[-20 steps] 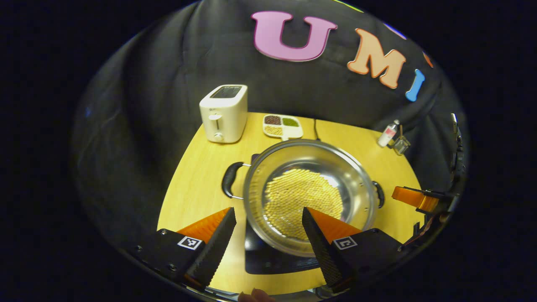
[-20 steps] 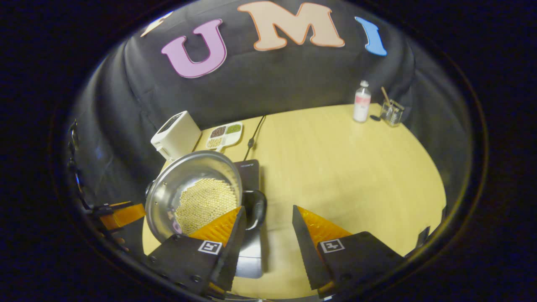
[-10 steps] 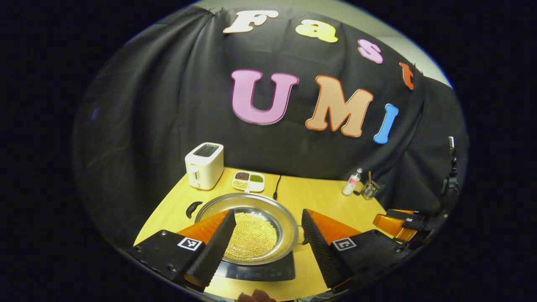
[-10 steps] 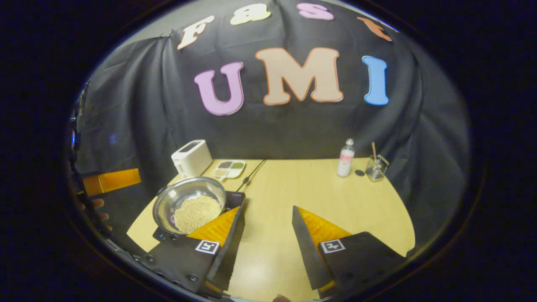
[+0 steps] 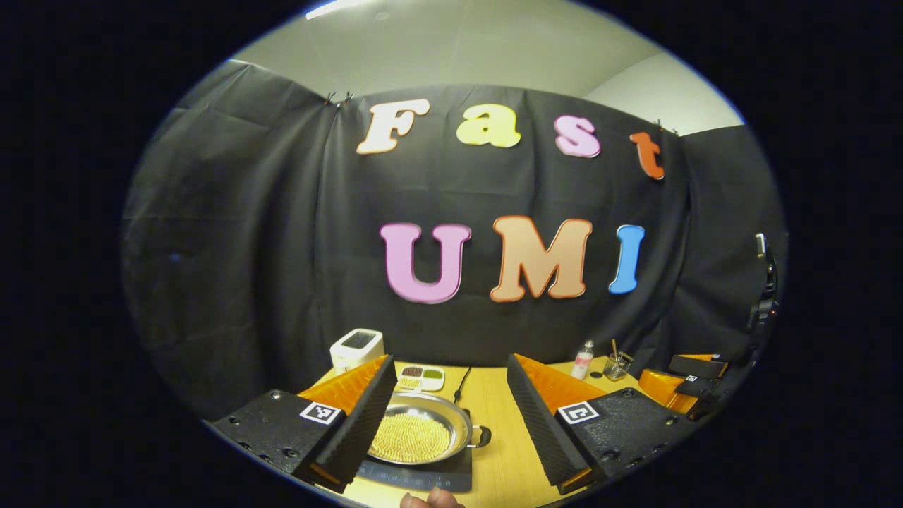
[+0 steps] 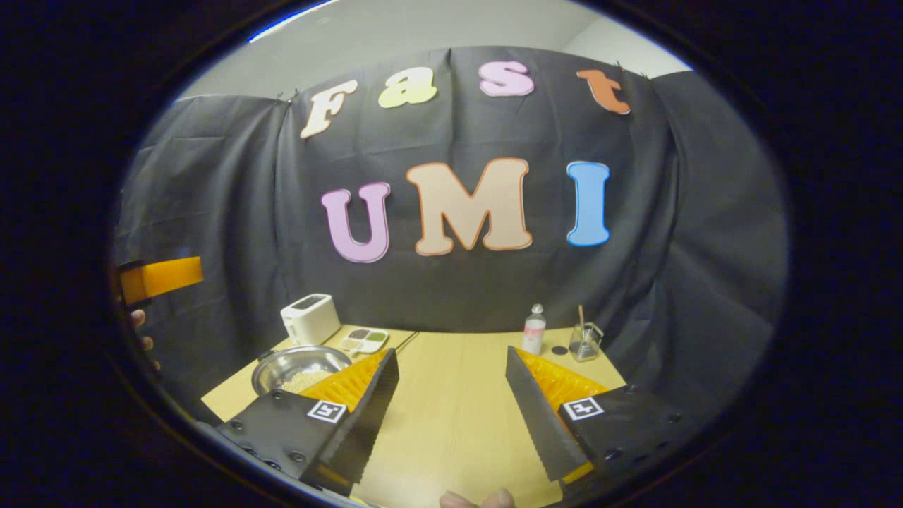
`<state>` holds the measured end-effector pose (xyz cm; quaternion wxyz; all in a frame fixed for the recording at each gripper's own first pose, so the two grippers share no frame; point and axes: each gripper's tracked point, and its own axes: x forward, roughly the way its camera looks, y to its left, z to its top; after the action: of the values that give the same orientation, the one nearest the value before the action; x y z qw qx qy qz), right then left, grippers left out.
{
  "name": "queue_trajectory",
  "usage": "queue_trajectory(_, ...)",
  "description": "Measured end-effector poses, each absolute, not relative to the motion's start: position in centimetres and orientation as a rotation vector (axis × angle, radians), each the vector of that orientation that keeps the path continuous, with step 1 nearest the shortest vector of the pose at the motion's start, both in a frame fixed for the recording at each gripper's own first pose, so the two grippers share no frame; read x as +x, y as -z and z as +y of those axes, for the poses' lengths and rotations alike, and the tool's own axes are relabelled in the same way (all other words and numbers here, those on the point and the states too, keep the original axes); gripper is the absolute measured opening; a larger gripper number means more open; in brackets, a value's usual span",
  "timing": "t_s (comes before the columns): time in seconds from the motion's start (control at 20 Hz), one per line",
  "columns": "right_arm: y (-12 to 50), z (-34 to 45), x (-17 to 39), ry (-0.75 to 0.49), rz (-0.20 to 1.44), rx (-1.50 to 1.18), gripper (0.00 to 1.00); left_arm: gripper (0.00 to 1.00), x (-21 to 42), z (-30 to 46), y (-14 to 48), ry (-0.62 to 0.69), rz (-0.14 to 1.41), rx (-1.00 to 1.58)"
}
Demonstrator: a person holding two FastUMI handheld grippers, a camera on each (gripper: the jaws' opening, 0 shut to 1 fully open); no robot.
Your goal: First push the handle of the pot to place it horizontally, then grasp the pot with both hands and set it on the induction cooktop.
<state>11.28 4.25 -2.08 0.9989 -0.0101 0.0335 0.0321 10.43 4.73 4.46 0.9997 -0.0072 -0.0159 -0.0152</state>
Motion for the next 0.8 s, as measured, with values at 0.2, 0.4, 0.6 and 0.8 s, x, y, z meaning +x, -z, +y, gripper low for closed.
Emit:
queue_trajectory(0.2, -0.8, 4.8, 8.8, -0.056, -0.035, -0.088, 0.93, 0.93, 9.1, 5.1, -5.4, 0.038, -0.071, 0.003)
queue_trajectory(0.4, -4.5, 5.9, 6.5, -0.042, -0.172, -0.124, 0.96, 0.92, 8.1, 5.7, -5.4, 0.067, -0.083, -0.01)
queue_trajectory(0.6, -3.7, 6.8, 4.6, -0.043, -0.163, -0.198, 0.94, 0.95, 7.4, 5.1, -5.5, 0.113, -0.096, -0.044)
queue_trajectory(0.8, -3.3, 7.3, 4.5, -0.04, -0.103, -0.103, 0.98, 0.92, 6.2, 6.0, -6.3, 0.088, -0.132, -0.019)
